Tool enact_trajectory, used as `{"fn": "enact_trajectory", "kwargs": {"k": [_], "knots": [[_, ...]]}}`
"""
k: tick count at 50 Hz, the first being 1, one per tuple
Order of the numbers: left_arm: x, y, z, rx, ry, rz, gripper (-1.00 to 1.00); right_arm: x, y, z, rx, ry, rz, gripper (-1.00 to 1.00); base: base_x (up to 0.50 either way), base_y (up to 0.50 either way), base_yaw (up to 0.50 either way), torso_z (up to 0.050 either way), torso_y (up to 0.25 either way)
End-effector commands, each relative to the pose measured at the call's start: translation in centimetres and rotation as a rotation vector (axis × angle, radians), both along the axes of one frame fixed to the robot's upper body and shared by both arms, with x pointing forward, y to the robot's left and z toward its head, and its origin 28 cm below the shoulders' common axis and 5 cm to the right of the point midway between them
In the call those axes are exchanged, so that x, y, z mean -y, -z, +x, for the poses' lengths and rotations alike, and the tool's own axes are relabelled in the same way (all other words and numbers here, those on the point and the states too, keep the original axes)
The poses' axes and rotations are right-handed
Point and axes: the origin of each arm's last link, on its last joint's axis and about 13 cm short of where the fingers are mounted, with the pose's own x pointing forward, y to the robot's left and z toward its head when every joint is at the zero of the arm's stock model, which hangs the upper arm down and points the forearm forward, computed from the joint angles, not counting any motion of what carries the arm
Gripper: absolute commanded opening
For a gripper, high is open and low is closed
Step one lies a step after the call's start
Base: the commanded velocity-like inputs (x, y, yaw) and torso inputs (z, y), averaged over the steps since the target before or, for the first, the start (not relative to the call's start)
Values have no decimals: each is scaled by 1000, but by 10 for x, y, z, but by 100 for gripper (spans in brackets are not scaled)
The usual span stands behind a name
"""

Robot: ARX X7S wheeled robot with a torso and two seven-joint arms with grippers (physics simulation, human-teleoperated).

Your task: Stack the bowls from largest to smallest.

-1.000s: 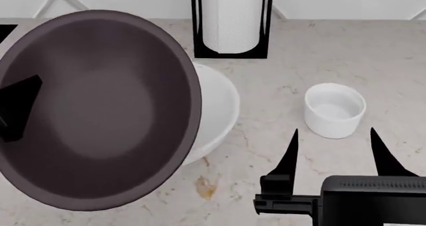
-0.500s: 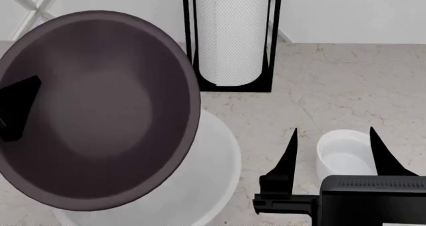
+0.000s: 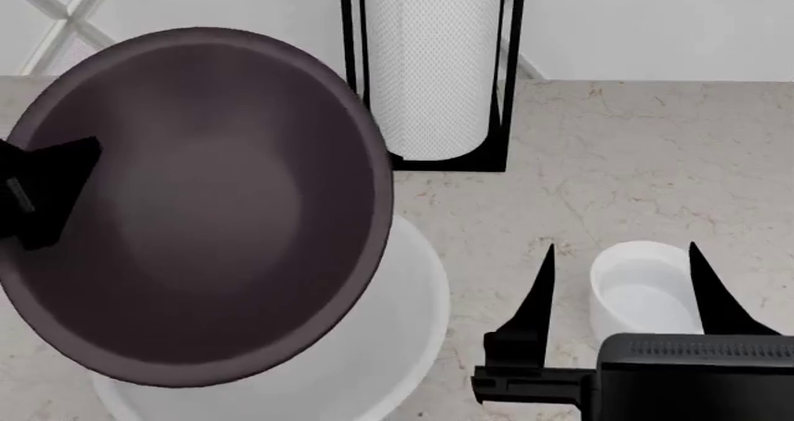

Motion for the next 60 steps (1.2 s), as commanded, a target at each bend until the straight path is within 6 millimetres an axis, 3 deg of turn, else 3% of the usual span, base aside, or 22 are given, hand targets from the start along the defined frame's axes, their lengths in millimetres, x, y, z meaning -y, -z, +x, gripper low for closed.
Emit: {"fn": "enact_trajectory", "kwargs": {"k": [1, 29, 60], "knots": [[2, -18, 8, -128, -115, 94, -100, 0, 2, 0, 0, -2, 4, 100, 0, 0, 0, 0, 0], [10, -20, 52, -283, -101, 192, -100, 2, 9, -2, -7, 4, 19, 100, 0, 0, 0, 0, 0], [20, -2, 63, -323, -72, 197, -100, 3, 10, -1, -15, 9, 15, 100, 0, 0, 0, 0, 0]]}}
